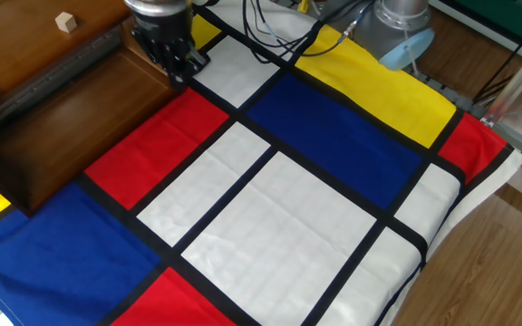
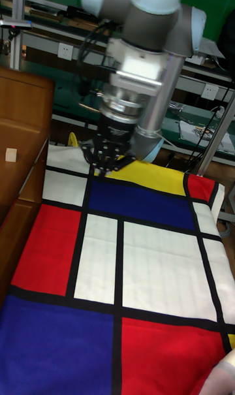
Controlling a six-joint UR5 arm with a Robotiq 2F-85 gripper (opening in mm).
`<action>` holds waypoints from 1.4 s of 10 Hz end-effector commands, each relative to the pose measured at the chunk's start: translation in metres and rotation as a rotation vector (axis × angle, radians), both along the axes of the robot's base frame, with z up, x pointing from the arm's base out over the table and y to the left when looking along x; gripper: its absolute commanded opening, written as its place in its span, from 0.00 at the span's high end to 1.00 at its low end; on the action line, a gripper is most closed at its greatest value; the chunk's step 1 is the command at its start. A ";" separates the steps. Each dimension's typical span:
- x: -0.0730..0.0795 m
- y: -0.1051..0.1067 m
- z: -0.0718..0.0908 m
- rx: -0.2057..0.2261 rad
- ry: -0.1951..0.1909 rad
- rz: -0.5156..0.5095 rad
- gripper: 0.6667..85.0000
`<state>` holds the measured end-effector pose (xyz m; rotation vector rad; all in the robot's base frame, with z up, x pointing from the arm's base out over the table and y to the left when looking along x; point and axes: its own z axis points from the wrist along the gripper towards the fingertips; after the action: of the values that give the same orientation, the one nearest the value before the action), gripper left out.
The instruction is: Put the object on the shelf
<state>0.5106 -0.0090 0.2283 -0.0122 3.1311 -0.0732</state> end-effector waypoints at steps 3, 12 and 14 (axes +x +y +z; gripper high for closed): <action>0.026 0.047 -0.014 -0.013 -0.020 -0.059 1.00; 0.061 0.009 -0.101 0.040 -0.080 -0.024 1.00; 0.060 0.006 -0.114 0.033 -0.066 -0.052 1.00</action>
<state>0.5680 0.0012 0.1342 0.0346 3.0678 -0.0400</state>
